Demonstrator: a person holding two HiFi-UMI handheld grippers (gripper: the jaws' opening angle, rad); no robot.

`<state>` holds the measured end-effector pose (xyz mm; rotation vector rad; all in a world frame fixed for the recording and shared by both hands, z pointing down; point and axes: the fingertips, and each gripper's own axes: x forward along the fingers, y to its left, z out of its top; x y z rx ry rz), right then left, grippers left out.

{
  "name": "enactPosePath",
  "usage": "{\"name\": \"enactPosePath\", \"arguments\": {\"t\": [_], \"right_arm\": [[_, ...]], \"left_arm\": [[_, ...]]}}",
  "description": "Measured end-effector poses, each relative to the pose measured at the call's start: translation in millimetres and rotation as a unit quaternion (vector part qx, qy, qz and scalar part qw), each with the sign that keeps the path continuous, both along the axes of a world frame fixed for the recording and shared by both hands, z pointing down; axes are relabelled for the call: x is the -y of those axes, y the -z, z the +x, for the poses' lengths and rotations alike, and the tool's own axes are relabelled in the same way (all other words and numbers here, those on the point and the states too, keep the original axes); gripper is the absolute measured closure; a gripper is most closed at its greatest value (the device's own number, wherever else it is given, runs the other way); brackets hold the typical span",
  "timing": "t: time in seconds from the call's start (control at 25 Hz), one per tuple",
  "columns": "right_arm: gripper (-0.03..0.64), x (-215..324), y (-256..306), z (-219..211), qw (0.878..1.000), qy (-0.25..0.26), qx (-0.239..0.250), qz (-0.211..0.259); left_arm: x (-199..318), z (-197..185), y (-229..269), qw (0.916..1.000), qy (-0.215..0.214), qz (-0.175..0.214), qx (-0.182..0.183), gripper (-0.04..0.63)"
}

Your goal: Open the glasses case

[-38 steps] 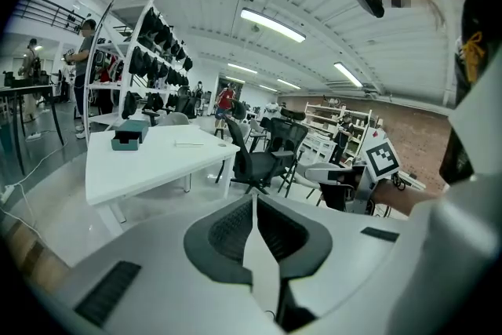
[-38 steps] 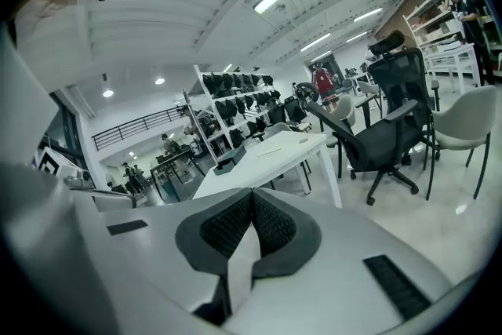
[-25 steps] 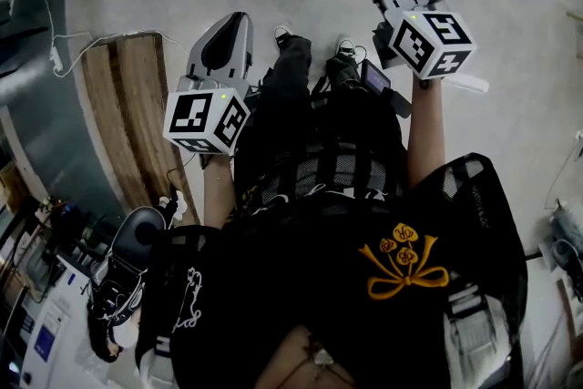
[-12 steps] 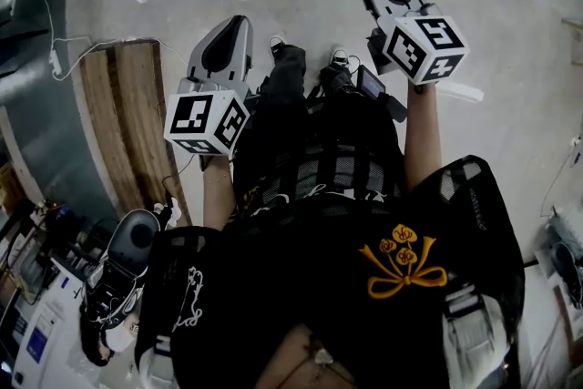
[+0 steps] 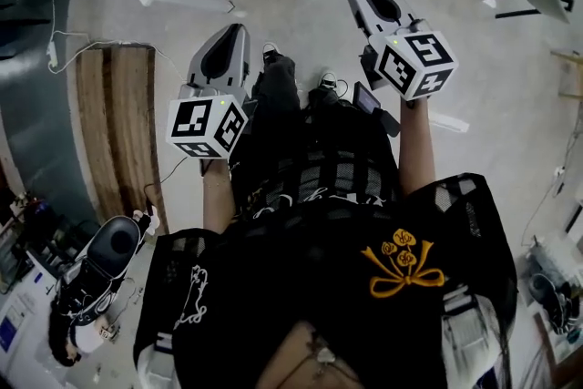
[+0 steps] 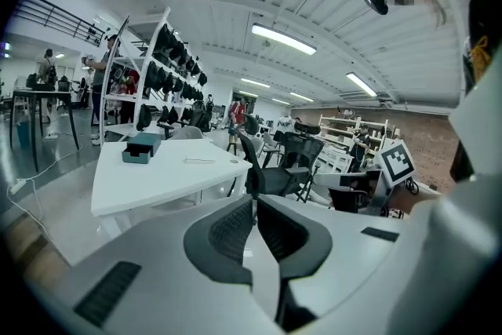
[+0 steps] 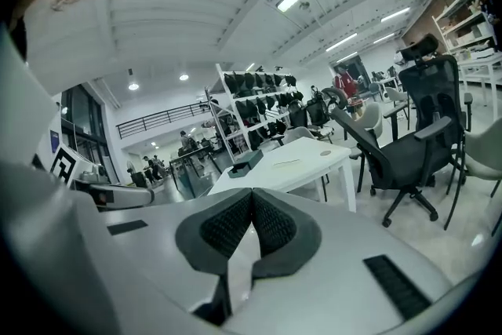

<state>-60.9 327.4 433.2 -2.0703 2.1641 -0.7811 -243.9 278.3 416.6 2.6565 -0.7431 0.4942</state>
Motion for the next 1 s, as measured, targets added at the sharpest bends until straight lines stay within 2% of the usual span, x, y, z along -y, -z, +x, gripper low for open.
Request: {"name": "enactPosePath", "arguments": {"t": [0.24, 0.64, 1.0], "right_arm": [[0.604, 15.0, -5.1, 17.4, 1.0, 0.011, -0.004, 0.0], [0.604, 156.7, 21.2, 13.8, 0.999, 0.032, -0.034, -0.007], [0.604, 257.9, 37.4, 2.8, 0.998, 0.033, -0.049, -0.005]], "left_arm": [[17.3, 26.5, -5.8, 0.9999, -0.005, 0.009, -0.007, 0.561], [160.1, 60.9, 9.4, 0.9989, -0.04, 0.012, -0.022, 0.561], [254.0, 58.3, 2.8, 0.998, -0.054, -0.004, -0.034, 0.561]]}}
